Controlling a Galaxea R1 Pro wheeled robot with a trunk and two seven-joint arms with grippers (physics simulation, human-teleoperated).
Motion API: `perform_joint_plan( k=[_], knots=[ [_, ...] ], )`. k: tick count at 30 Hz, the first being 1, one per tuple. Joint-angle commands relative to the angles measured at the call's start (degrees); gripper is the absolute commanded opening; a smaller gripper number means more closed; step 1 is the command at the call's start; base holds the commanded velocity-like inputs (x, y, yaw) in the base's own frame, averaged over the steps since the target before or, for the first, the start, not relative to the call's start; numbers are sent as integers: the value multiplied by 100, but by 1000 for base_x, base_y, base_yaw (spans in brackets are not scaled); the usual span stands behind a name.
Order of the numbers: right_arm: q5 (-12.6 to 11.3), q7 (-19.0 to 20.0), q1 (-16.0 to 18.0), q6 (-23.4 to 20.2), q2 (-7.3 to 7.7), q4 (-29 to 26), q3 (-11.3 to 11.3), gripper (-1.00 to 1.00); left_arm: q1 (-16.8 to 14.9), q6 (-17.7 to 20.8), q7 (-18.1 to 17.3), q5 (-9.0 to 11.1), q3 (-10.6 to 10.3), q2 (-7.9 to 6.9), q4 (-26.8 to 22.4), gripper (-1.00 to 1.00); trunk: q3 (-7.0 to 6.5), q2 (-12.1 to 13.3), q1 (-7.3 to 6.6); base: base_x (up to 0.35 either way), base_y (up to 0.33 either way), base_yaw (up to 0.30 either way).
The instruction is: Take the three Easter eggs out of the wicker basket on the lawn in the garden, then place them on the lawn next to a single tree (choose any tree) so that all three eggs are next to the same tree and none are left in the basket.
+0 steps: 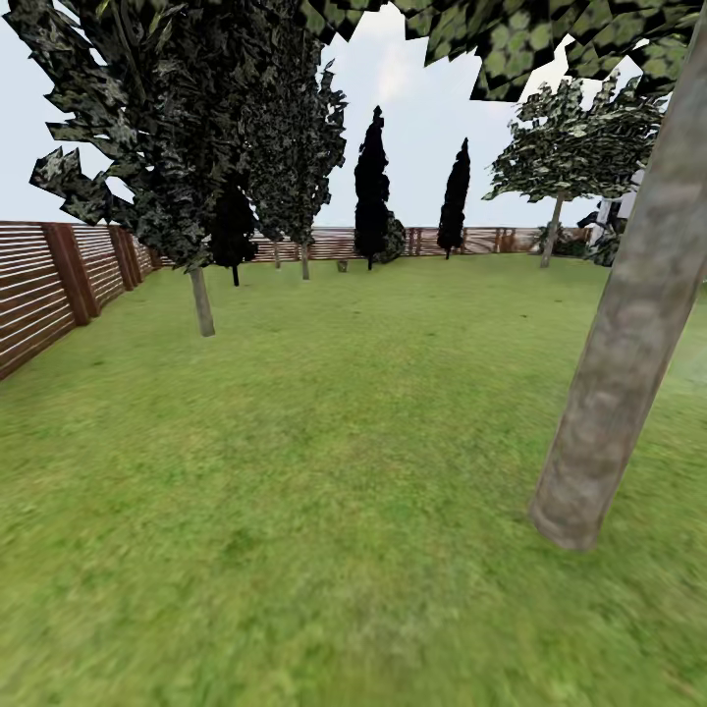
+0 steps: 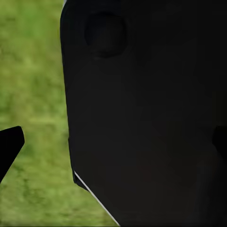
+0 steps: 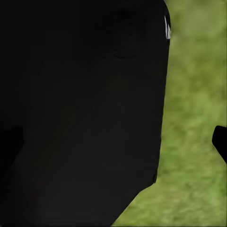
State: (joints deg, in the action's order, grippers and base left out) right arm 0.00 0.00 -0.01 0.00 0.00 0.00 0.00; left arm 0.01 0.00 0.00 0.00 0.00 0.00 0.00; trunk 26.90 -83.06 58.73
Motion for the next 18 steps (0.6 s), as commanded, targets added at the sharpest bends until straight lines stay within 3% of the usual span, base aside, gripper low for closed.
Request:
perform_joint_plan(
  k=[1, 4, 12, 18],
  knots=[
    [0, 0, 1, 0, 0, 0, 0, 100, -1, 0, 0, 0, 0, 0, 0, 100, 3, -1, 0, 0, 0, 0],
    [-12, 25, 20, 11, -23, -17, -5, 100, -1, -9, -9, -9, 0, 9, 9, 100, 3, -1, 0, 0, 0, 0],
    [-63, -2, 281, 210, 3, 8, 12, 100, 34, -9, -9, 8, 0, -249, -7, 100, 3, -1, 0, 0, 0, 0],
    [-38, 5, 282, 403, 21, -32, 15, 100, 34, -9, -8, 9, -8, -442, -9, 100, 3, -1, 0, 0, 0, 0]
  ],
)
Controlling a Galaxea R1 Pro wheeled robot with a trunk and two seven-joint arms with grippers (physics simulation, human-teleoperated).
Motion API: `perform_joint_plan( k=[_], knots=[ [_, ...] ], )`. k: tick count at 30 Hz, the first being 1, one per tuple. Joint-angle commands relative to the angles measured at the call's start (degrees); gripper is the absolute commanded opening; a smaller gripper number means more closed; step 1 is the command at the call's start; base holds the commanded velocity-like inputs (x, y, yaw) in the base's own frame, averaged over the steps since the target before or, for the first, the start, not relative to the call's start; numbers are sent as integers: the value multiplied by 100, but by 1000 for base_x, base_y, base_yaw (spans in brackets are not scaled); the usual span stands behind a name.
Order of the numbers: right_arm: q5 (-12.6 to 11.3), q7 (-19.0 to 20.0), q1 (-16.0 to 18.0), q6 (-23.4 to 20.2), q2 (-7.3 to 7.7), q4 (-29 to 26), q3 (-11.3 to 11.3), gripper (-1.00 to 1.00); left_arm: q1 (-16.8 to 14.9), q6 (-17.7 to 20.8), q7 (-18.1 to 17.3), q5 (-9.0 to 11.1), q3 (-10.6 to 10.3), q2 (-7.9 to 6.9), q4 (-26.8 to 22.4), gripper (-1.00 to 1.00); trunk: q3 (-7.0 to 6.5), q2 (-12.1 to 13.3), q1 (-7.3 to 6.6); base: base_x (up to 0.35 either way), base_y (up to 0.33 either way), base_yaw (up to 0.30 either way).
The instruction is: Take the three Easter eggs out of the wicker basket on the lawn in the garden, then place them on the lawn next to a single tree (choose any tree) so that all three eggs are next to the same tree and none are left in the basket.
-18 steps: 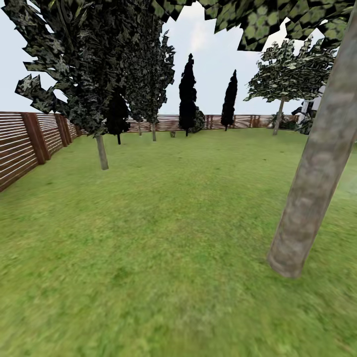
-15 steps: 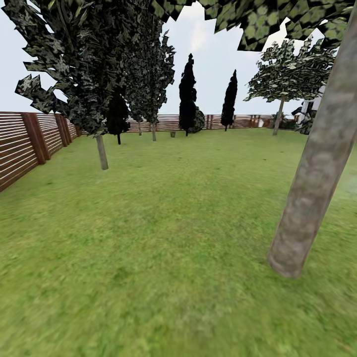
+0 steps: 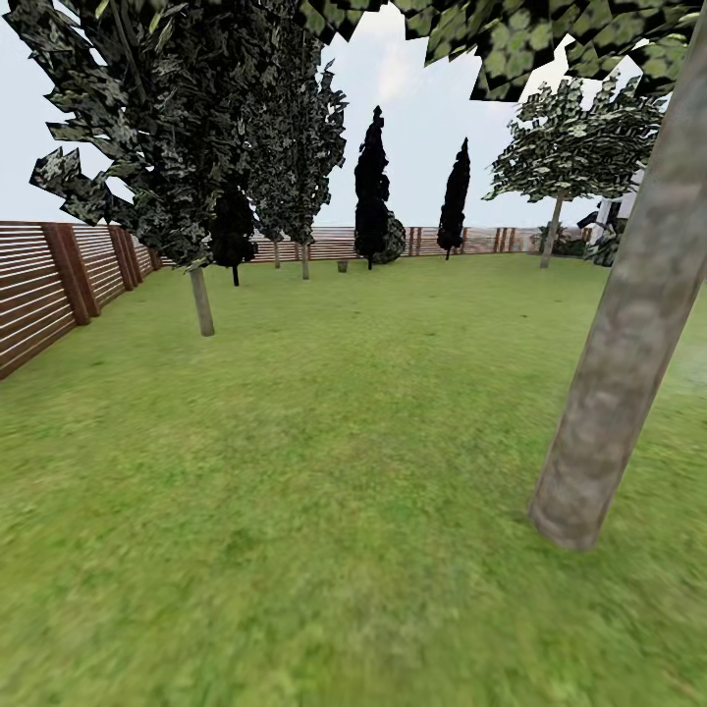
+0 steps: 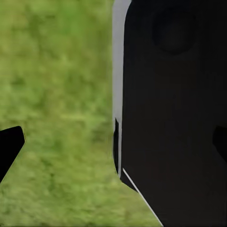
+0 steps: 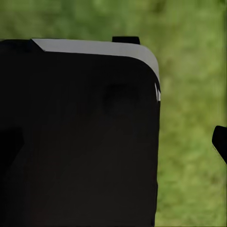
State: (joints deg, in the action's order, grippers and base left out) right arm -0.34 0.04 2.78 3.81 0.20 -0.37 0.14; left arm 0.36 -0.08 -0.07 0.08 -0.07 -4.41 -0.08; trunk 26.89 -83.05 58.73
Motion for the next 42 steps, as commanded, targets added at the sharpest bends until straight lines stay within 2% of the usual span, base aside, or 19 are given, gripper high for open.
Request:
perform_joint_plan(
  k=[1, 6, 12, 42],
  knots=[
    [-3, 2, 3, 53, -4, -28, 1, 100, -1, -1, -1, 1, -2, -34, -1, 100, 4, -2, 0, 0, 0, 0],
    [66, 71, 3, 111, 1, -250, -50, 100, -1, -1, -1, 1, -2, -66, 0, 100, 4, -2, 0, 0, 0, 0],
    [134, 66, 7, 119, -38, -262, -49, 100, -1, -1, -1, 1, -2, -62, 5, 100, 4, -2, 0, 0, 0, -59],
    [132, 66, 12, 119, -39, -270, -43, 100, -1, -1, -1, 1, -2, -61, 0, 100, 4, -2, 0, 0, 0, -279]
  ],
)
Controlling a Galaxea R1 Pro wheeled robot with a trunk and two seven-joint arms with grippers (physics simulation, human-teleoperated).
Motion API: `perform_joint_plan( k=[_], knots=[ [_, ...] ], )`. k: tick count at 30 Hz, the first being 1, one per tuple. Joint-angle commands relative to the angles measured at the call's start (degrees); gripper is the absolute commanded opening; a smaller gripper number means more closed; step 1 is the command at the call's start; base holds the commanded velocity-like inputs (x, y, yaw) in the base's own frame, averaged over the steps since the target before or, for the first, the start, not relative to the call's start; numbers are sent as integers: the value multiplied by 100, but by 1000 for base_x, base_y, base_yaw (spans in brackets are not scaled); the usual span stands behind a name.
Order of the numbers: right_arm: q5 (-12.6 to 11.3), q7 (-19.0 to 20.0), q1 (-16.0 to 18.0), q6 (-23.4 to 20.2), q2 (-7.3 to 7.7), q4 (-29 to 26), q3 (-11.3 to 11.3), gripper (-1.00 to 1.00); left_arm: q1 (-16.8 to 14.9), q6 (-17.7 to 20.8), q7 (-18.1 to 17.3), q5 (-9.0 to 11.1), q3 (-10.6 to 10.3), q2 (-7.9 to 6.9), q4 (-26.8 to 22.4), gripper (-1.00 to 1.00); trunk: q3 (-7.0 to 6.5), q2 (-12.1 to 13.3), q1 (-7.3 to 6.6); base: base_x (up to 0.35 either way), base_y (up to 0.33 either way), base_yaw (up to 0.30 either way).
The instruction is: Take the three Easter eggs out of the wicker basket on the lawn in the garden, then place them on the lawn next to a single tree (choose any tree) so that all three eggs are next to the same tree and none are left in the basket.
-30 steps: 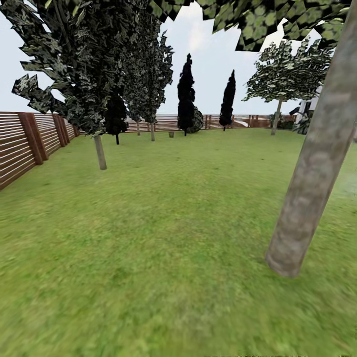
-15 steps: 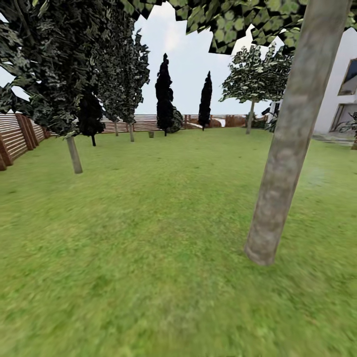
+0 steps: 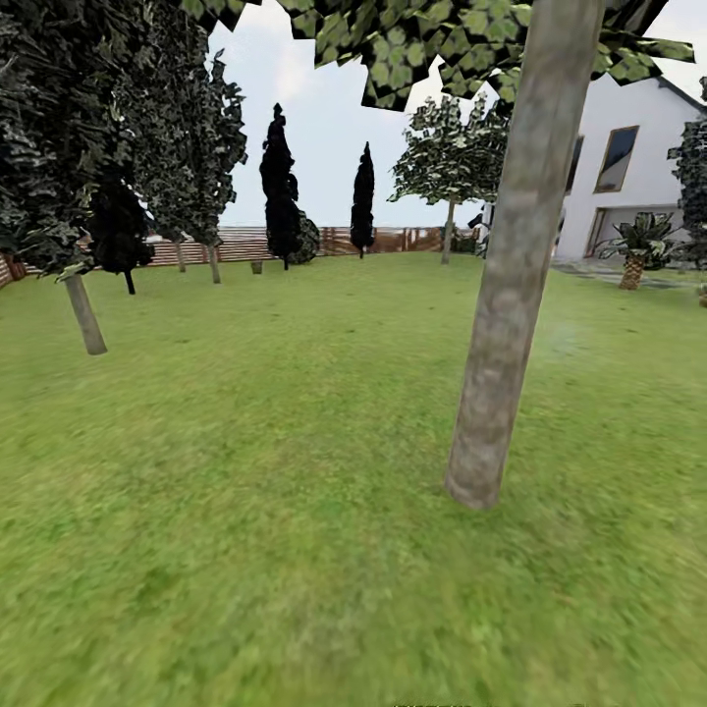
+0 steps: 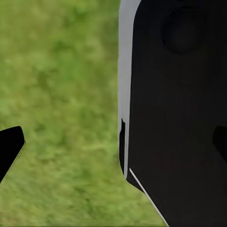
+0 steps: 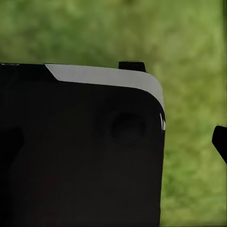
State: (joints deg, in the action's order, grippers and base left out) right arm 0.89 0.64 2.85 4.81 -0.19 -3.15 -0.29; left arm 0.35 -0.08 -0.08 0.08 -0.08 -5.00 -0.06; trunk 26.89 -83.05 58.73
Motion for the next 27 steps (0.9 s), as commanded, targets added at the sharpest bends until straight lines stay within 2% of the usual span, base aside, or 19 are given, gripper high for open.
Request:
perform_joint_plan(
  k=[1, 15, 27],
  knots=[
    [8, 7, 5, 20, -3, 8, -2, 100, 0, -1, -1, 1, -1, -1, 2, 100, 4, -2, 0, 0, 0, -284],
    [17, 7, 5, 20, 3, 8, -1, 100, 0, -1, -1, 1, -1, -3, -2, 100, 4, -2, 0, 0, 0, -277],
    [9, -1, 5, 48, 23, -8, 10, 100, 0, -1, -1, 1, -1, -3, -3, 100, 4, -2, 0, 0, 0, -29]
  ],
)
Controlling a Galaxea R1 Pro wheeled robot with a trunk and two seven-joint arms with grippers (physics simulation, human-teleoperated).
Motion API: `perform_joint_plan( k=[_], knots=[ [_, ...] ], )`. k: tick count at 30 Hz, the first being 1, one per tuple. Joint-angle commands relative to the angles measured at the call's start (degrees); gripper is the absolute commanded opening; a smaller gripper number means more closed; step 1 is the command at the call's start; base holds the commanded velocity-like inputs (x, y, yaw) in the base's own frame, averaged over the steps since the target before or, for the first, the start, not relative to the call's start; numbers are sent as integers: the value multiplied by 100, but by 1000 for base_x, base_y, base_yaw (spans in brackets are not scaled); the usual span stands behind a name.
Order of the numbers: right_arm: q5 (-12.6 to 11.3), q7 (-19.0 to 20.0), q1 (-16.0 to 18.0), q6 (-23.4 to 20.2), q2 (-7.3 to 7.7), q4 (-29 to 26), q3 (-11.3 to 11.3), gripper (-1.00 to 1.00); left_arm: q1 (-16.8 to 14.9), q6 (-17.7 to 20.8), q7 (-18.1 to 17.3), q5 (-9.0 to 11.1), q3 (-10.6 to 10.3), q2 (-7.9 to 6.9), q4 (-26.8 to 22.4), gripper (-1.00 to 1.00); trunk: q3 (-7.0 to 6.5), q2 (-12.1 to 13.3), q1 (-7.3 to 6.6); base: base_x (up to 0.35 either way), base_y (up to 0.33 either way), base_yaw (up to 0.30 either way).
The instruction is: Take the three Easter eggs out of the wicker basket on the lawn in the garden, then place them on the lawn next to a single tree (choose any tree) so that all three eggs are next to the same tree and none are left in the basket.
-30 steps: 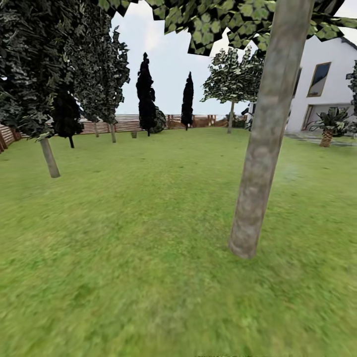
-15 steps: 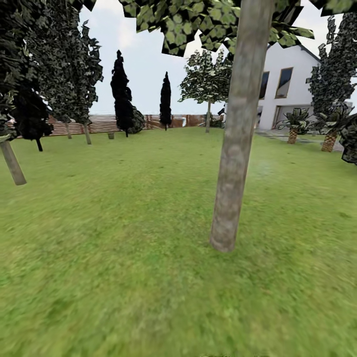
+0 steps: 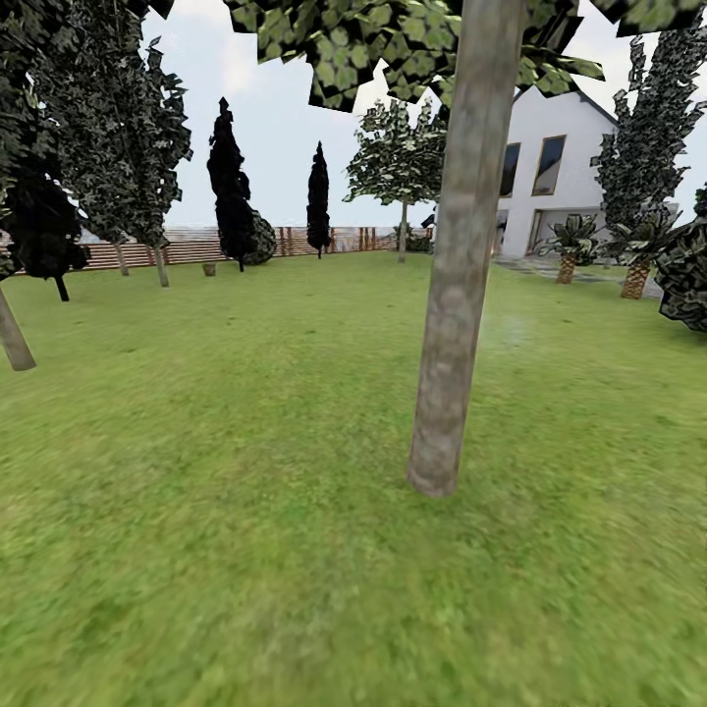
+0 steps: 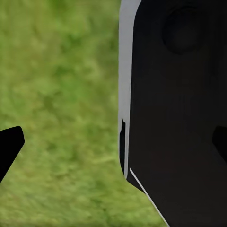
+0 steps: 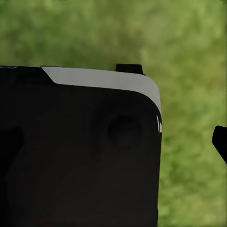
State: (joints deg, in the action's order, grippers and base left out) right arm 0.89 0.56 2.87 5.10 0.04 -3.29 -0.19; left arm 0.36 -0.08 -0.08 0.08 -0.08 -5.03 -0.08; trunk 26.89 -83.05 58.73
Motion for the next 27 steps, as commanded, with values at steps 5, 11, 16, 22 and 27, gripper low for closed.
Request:
perform_joint_plan(
  k=[5, 11, 16, 22, 27],
  knots=[
    [15, 5, 3, 17, 9, -16, -8, 100, -1, -1, -1, 1, -1, 0, 0, 100, 4, -2, 0, 0, 0, 154],
    [25, 5, 3, 17, 5, -74, -16, 100, -1, -52, -1, 15, -2, 33, -198, 100, 4, -2, 0, 0, 0, 293],
    [28, 7, 3, 10, 3, -75, -16, 100, -1, -64, -36, 39, 11, 209, -374, 100, 4, -2, 0, 0, 0, 298],
    [34, 5, 3, 9, 15, -77, -57, 100, -1, -63, -53, 48, 16, 658, -587, 100, 4, -2, 0, 0, 0, 165],
    [34, -4, 5, 4, 17, -84, -114, 100, -1, -62, -53, 53, 38, 673, -640, 100, 4, -2, 0, 0, 0, 11]
  ],
)
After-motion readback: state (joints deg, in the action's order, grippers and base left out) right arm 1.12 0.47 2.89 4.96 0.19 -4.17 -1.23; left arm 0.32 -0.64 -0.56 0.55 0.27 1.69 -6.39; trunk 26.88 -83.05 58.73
